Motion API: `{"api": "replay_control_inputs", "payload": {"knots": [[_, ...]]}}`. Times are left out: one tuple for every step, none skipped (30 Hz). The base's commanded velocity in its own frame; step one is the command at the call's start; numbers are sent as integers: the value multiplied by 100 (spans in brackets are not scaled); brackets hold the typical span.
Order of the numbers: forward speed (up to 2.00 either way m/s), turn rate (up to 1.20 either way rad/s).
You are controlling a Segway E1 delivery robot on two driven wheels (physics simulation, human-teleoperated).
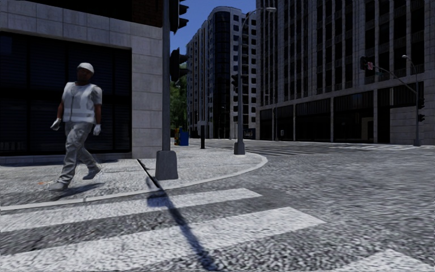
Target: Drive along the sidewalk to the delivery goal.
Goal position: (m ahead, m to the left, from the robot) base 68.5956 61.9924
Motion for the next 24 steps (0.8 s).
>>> {"api": "replay_control_inputs", "payload": {"knots": [[112,-24],[112,-24],[112,-20],[112,0],[112,0],[112,0],[112,0],[112,0],[112,0],[112,0],[112,0],[112,0],[112,0],[112,0],[112,0],[112,0],[112,0],[112,0],[111,0],[106,1],[99,18],[99,18],[95,32],[95,47]]}}
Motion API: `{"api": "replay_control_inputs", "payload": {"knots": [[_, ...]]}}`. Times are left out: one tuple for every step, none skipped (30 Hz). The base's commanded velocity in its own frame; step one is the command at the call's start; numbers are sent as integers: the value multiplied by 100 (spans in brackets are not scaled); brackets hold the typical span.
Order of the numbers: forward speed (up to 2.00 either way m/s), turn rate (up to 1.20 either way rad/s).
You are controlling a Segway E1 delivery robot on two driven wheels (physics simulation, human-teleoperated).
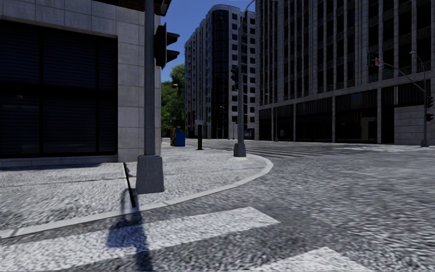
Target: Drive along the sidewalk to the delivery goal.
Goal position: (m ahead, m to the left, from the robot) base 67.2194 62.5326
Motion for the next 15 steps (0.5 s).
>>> {"api": "replay_control_inputs", "payload": {"knots": [[94,53],[94,53],[94,55],[94,55],[93,56],[93,56],[88,59],[83,60],[80,61],[80,61],[80,61],[80,61],[80,61],[80,61],[80,61]]}}
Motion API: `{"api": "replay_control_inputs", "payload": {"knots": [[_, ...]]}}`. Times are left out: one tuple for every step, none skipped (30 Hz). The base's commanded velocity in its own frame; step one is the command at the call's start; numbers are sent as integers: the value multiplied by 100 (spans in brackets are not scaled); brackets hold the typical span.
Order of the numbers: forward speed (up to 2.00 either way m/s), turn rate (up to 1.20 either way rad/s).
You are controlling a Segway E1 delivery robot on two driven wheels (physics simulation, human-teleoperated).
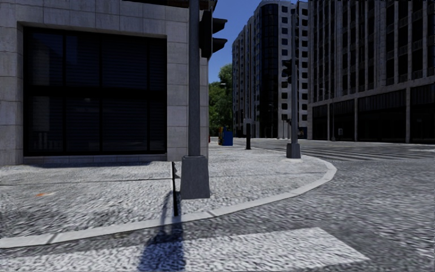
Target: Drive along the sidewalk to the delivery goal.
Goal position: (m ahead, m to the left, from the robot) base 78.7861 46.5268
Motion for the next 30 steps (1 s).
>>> {"api": "replay_control_inputs", "payload": {"knots": [[79,61],[79,61],[79,61],[79,61],[79,61],[79,61],[79,61],[79,61],[79,61],[79,61],[79,61],[79,61],[79,61],[79,61],[79,61],[79,61],[79,61],[79,61],[79,61],[79,61],[79,60],[79,60],[79,56],[79,54],[79,52],[79,52],[79,47],[79,34],[79,32],[79,32]]}}
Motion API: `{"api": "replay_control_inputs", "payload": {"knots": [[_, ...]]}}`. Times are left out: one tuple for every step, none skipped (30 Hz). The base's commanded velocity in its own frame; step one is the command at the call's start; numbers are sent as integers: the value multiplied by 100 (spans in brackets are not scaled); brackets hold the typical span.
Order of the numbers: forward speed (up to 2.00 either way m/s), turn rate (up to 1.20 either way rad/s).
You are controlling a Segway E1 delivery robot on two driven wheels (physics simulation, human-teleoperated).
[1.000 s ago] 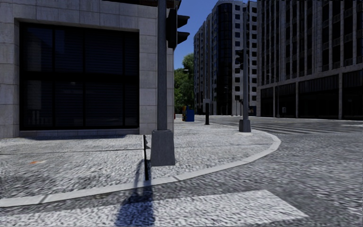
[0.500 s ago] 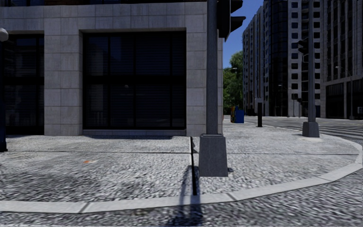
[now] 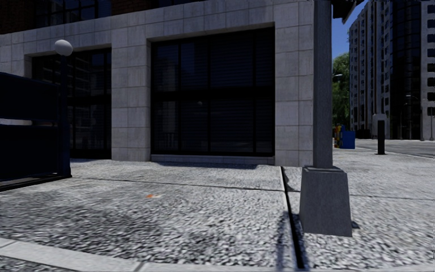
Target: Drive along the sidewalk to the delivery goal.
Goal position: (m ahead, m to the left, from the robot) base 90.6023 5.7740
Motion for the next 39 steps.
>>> {"api": "replay_control_inputs", "payload": {"knots": [[79,32],[79,31],[79,19],[79,7],[79,7],[81,0],[86,0],[86,0],[96,0],[100,0],[101,0],[101,0],[101,0],[101,0],[101,0],[101,0],[101,0],[101,0],[101,0],[101,0],[99,0],[98,0],[98,0],[97,13],[97,39],[96,45],[96,45],[96,46],[96,31],[96,0],[96,0],[96,0],[96,0],[96,0],[96,0],[96,0],[96,0],[96,0],[96,0]]}}
